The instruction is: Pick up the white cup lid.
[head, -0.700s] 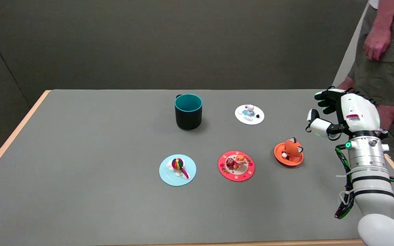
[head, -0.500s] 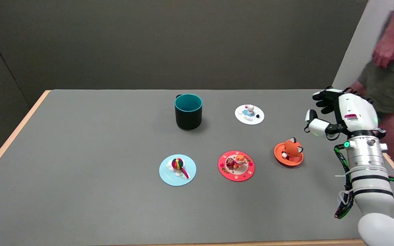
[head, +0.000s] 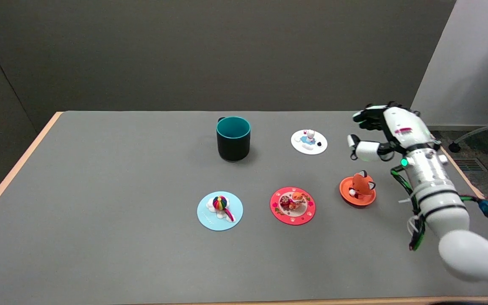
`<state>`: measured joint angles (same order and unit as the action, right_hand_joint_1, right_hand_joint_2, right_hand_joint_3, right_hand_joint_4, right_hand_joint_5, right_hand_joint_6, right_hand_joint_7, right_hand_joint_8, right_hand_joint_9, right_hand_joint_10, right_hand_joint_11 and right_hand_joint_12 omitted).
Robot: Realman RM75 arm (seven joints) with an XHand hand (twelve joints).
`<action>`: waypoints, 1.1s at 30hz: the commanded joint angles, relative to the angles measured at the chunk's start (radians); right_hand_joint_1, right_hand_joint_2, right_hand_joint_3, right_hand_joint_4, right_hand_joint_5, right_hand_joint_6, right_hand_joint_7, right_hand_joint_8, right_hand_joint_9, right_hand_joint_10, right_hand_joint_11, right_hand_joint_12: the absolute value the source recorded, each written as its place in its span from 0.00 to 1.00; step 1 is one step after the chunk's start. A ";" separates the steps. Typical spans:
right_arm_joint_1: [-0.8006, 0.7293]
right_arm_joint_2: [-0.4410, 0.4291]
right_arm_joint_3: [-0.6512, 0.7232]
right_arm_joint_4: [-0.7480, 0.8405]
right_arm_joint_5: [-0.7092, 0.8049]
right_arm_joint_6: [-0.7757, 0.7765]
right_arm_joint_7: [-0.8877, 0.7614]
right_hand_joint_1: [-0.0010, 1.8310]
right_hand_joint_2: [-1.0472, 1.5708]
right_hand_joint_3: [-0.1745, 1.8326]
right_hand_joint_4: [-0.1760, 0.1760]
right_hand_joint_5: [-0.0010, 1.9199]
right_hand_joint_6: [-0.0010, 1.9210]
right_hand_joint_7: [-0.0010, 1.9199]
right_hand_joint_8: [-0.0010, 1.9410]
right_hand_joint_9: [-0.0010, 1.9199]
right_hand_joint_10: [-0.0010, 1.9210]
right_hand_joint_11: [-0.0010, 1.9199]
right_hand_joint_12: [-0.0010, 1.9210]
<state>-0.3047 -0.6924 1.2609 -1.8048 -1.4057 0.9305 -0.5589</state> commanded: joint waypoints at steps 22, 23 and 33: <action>1.114 0.030 -0.632 0.617 0.302 -0.688 0.004 0.47 0.62 0.53 0.46 0.42 0.15 0.48 0.11 0.48 0.12 0.29 0.61; 1.137 0.023 -0.652 0.635 0.301 -0.699 0.004 0.46 0.62 0.53 0.47 0.42 0.15 0.47 0.11 0.47 0.12 0.29 0.61; 1.247 -0.011 -0.719 0.760 0.153 -0.762 0.003 0.45 0.61 0.52 0.48 0.40 0.13 0.43 0.11 0.44 0.12 0.26 0.59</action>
<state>0.6198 -0.6493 0.7667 -1.2997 -1.1387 0.3281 -0.5567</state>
